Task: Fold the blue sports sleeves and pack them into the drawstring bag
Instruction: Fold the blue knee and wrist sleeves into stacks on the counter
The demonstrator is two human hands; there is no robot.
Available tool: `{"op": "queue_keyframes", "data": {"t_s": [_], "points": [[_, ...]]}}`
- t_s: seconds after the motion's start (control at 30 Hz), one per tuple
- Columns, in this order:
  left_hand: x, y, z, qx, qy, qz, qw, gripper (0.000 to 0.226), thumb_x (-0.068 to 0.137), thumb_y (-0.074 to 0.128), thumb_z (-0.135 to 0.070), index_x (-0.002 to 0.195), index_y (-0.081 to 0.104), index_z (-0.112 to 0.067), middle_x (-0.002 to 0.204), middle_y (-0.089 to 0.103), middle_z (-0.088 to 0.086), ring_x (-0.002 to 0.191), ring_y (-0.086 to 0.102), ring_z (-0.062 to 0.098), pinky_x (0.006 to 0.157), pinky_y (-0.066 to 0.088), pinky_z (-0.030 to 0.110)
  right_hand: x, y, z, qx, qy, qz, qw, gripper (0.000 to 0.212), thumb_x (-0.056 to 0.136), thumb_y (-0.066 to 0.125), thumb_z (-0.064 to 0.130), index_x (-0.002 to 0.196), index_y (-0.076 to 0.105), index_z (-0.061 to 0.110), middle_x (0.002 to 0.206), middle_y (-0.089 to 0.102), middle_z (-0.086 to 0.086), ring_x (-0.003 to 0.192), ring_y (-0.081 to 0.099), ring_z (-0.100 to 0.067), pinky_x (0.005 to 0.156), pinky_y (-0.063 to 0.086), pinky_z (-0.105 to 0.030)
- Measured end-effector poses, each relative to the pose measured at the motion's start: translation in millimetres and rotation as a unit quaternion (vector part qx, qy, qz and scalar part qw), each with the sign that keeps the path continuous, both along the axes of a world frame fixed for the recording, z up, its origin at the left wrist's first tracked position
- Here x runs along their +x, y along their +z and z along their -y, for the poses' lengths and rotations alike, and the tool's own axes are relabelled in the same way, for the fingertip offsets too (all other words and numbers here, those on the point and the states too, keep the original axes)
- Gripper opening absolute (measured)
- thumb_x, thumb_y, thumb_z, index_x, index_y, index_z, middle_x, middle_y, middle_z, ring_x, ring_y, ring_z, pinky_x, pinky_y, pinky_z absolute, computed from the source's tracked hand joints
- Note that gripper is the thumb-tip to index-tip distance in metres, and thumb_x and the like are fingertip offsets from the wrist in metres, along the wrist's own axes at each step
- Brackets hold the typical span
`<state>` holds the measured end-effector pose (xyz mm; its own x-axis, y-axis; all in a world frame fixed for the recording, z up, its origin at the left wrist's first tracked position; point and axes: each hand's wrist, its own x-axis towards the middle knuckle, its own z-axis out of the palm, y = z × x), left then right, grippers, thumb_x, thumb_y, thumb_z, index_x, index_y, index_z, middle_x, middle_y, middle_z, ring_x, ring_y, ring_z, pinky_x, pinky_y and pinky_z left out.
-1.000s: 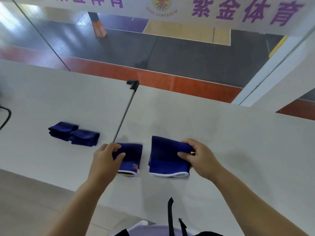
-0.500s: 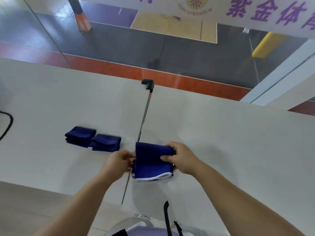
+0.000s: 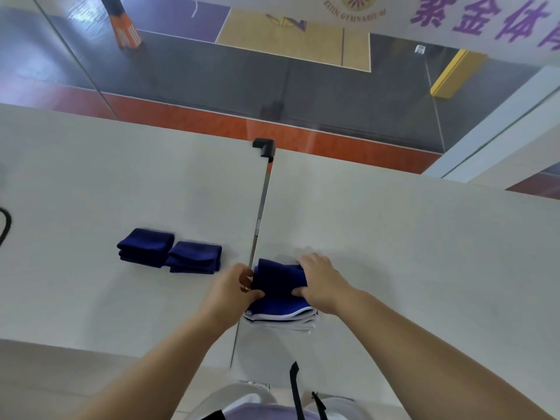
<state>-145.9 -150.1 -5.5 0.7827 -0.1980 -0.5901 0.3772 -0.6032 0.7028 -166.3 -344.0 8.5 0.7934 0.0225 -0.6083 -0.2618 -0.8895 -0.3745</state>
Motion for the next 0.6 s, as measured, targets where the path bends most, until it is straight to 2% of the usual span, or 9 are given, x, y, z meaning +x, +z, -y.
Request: {"op": "queue_keyframes", "data": {"t_s": [0.1,0.2,0.37,0.5,0.6], "points": [[-2,-2,-1,0.006,-0.01,0.004,1.0,0.026,0.079,0.071,-0.005,0.096,0.054,-0.016,0.087,0.06,0.0,0.078,0.06,0.019,0.071,0.053,0.03,4,3,-1,-0.021,0.006,-0.038,0.999,0.043,0.082,0.066,0.036,0.117,0.051,0.016,0.12,0.046,-0.007,0.117,0.036,-0.028,0.096,0.04,-0.04],[-2,-2,-2,0.0,-0.023,0.009,1.0,0.025,0.082,0.068,-0.005,0.099,0.054,-0.017,0.09,0.062,0.001,0.08,0.062,0.018,0.07,0.053,0.027,3,7,-4,-0.027,-0.009,-0.048,0.998,0.035,0.081,0.068,0.034,0.103,0.051,0.014,0.111,0.05,-0.009,0.107,0.041,-0.028,0.089,0.044,-0.041],[-4,4,-3,0.03,-0.093,0.031,0.995,0.025,0.087,0.063,-0.019,0.111,0.055,-0.02,0.101,0.063,-0.001,0.09,0.061,0.016,0.07,0.048,0.021,-15,21,-2,0.042,-0.082,-0.041,0.995,0.033,0.081,0.067,0.025,0.105,0.046,0.017,0.104,0.058,-0.005,0.09,0.059,-0.024,0.078,0.053,-0.039],[-7,14,-7,0.073,-0.172,0.058,0.981,0.027,0.089,0.061,-0.03,0.113,0.058,-0.02,0.102,0.06,-0.004,0.093,0.06,0.016,0.08,0.048,0.024,-24,42,8,0.042,-0.102,0.013,0.994,0.027,0.077,0.064,0.024,0.098,0.048,0.022,0.091,0.064,-0.001,0.08,0.063,-0.022,0.068,0.053,-0.038],[-14,24,-14,0.108,-0.218,0.068,0.968,0.031,0.088,0.063,-0.031,0.114,0.058,-0.017,0.111,0.061,0.002,0.095,0.06,0.018,0.091,0.05,0.031,-24,62,17,0.017,-0.092,0.07,0.993,0.025,0.074,0.061,0.02,0.096,0.052,0.025,0.086,0.064,0.003,0.076,0.062,-0.02,0.064,0.052,-0.036]]}}
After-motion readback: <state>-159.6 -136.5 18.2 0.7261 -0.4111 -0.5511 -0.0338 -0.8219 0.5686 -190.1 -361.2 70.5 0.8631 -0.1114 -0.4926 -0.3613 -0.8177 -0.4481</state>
